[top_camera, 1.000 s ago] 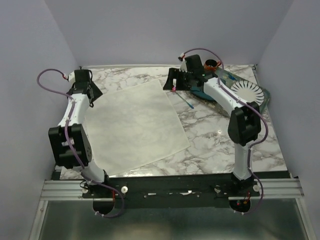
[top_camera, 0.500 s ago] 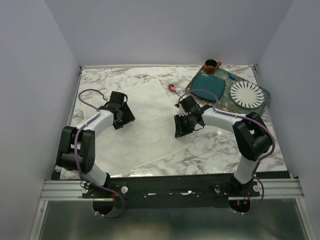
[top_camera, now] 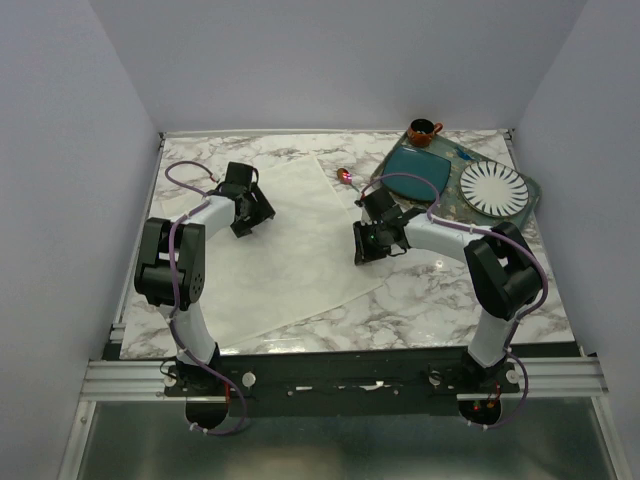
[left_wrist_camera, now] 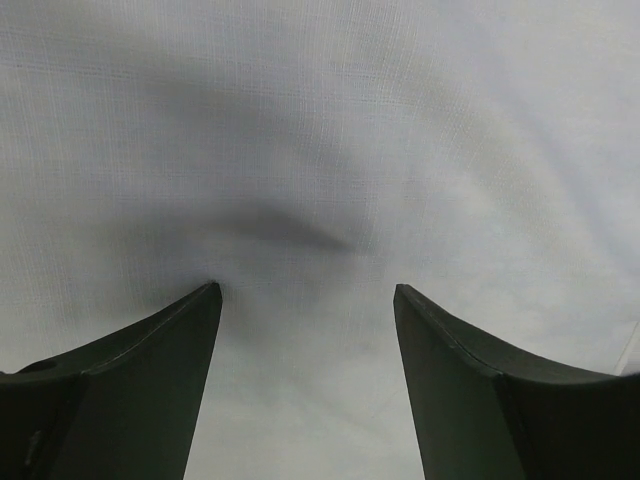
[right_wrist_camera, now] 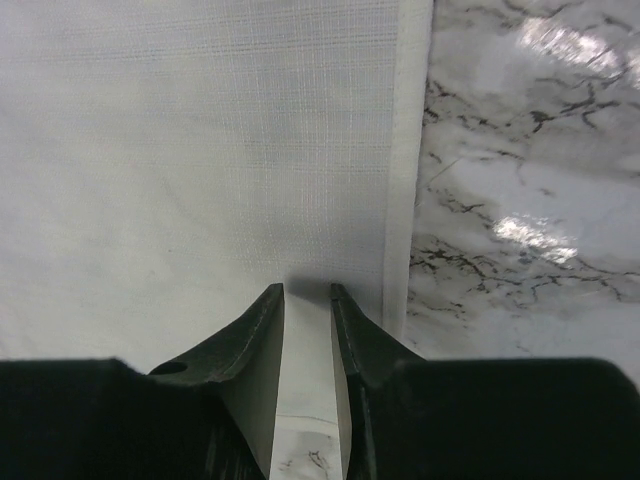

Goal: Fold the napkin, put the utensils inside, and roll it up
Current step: Flatten the napkin out

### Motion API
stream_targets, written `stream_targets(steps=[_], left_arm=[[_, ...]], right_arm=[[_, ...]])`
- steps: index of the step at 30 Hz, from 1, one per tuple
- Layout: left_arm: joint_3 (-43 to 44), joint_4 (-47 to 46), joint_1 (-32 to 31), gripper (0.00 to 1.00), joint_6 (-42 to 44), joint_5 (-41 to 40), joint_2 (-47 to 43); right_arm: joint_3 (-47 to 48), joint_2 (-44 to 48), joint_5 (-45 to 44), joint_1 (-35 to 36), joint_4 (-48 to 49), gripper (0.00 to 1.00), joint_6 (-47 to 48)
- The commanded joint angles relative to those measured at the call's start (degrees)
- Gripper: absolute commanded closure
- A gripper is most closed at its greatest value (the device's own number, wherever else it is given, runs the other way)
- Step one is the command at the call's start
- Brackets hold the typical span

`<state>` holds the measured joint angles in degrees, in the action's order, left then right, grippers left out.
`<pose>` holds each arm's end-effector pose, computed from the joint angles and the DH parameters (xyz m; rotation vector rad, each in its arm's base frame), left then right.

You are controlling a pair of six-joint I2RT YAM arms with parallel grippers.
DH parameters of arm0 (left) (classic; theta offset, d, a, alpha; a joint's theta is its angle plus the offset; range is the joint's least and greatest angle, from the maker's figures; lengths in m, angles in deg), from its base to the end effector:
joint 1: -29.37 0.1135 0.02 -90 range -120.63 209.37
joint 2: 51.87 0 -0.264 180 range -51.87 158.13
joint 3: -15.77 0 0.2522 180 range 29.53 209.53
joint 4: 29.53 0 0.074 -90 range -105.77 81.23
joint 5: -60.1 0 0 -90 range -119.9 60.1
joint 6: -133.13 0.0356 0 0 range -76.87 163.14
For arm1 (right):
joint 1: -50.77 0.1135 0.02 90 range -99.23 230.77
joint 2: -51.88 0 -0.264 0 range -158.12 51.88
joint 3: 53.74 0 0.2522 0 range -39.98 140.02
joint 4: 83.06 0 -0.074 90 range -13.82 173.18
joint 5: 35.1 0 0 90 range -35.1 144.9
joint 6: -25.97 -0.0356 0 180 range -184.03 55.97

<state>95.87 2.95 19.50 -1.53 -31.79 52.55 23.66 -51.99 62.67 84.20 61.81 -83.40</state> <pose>0.3702 -0.0632 0.1736 -0.7876 2.4715 -0.3162 0.2986 0.2029 0.1613 -0.3791 2.6922 0.4712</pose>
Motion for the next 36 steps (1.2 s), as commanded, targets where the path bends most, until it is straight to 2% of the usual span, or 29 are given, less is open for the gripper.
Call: stream_targets(steps=[1, 4, 5, 10, 14, 17, 19, 20, 21, 22, 24, 27, 30, 31, 36], left_arm=[[3.78, 2.02, 2.04, 0.20, 1.95, -0.66, 3.59], [4.23, 4.30, 2.13, 0.20, 3.00, -0.92, 1.68], [3.71, 5.61, 2.13, 0.17, 3.00, -0.83, 0.53], [-3.92, 10.37, 2.48, 0.12, 2.56, -6.18, -12.19], [-5.96, 11.07, 6.78, 0.13, 4.67, -5.77, -17.31], [-5.62, 7.85, 11.78, 0.16, 6.95, -3.04, -17.59], [-3.08, 3.89, 13.90, 0.19, 7.84, 3.71, -16.10], [-1.59, 0.65, 14.69, 0.25, 7.75, 5.65, -13.13], [0.52, 0.01, 14.70, 0.29, 7.58, 9.32, -10.93], [5.58, -0.52, 14.62, 0.33, 7.23, 11.45, -8.47], [9.75, -3.67, 13.56, 0.42, 4.52, 14.97, -1.61], [15.29, -10.78, 11.29, 0.48, 0.48, 18.32, 5.42], [22.31, -12.31, 10.04, 0.57, -1.47, 20.26, 13.07], [25.55, -12.48, 6.91, 0.59, -1.83, 20.17, 14.74], [32.43, -12.31, 2.49, 0.72, -2.97, 17.28, 23.62]], right_arm=[[3.94, -4.40, -4.86, -1.88, 0.36, 0.66, 2.06], [7.01, -4.67, -4.70, -1.79, -1.74, 0.64, 4.08], [7.46, -4.41, -4.61, -1.79, -2.88, 0.62, 4.17], [7.99, -1.60, -2.77, 1.02, -3.51, 0.39, 4.26], [8.26, -1.68, 1.28, 1.37, -3.33, 0.36, 2.42], [7.56, -1.33, 2.08, 1.37, -2.89, 0.40, 1.97], [6.24, -0.55, 1.03, 1.29, -2.37, 0.46, 1.89], [5.80, -0.36, 0.76, 1.29, -1.84, 0.49, 1.97], [5.10, -0.10, 0.67, 1.29, -1.58, 0.58, 2.15], [4.66, 0.25, 0.84, 1.29, -1.40, 0.62, 2.15], [3.87, 0.69, 1.02, 1.37, -1.05, 0.72, 1.98], [1.58, 1.48, 1.11, 1.29, -0.08, 0.80, 1.80], [0.17, 1.75, 0.84, 1.20, 0.18, 0.84, 1.71], [0.00, 1.83, 0.76, 1.20, 0.18, 0.85, 1.80], [-1.32, 3.41, 0.49, 1.29, 0.18, 0.85, 1.62]])
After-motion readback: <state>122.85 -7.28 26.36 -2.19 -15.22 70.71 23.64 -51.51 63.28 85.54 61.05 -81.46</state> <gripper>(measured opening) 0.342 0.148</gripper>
